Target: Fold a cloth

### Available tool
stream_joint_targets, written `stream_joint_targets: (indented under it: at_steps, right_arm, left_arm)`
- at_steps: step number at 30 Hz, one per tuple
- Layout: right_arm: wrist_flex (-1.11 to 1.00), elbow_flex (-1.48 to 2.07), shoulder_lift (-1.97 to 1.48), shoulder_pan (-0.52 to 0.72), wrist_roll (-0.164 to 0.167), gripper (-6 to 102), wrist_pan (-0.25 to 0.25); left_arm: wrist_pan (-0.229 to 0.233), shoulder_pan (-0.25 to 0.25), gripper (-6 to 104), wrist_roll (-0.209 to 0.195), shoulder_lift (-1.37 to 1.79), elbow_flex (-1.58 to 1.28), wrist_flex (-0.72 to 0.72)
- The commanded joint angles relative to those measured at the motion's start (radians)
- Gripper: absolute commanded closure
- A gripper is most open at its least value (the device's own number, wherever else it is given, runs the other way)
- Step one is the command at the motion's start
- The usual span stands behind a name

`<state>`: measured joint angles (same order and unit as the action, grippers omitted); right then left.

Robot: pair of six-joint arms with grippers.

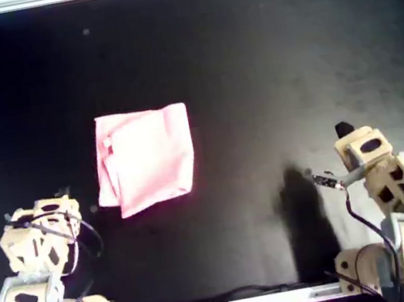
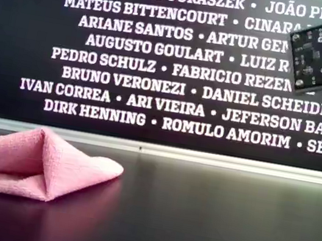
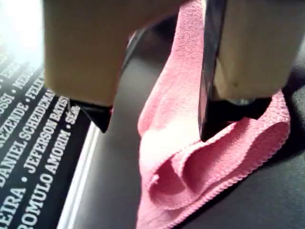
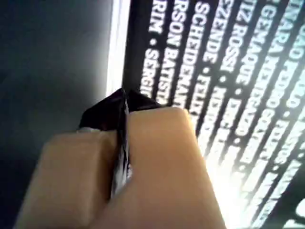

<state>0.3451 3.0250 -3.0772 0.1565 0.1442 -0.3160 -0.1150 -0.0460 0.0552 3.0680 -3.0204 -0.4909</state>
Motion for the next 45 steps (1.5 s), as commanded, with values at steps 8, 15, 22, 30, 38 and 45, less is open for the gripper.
stream_joint_targets:
  at_steps: [8,15,22,30,38,45]
  right_arm:
    - [0.117,0.015,-0.035,0.051,-0.077,95,0.16]
    - [0.382,0.015,-0.038,0.064,-0.063,95,0.143]
    - [0.485,0.015,-0.038,0.057,-0.063,95,0.141]
    - [0.522,0.015,-0.037,0.046,-0.063,95,0.141]
    - [0.522,0.015,-0.034,0.018,-0.061,94,0.143]
    - [0.522,0.014,-0.034,0.031,-0.061,95,0.141]
  left_arm:
    - [-0.012,0.052,63,-0.005,0.023,0.012,-0.195]
    - [-0.014,0.069,102,0.008,0.023,0.012,-0.209]
    - [-0.014,0.104,98,-0.003,0.023,0.012,-0.219]
    - [-0.006,0.101,98,0.002,0.021,0.012,-0.333]
    - [-0.014,0.089,98,-0.003,0.015,0.012,-0.342]
    - [0.003,0.1,98,0.009,0.015,0.012,-0.342]
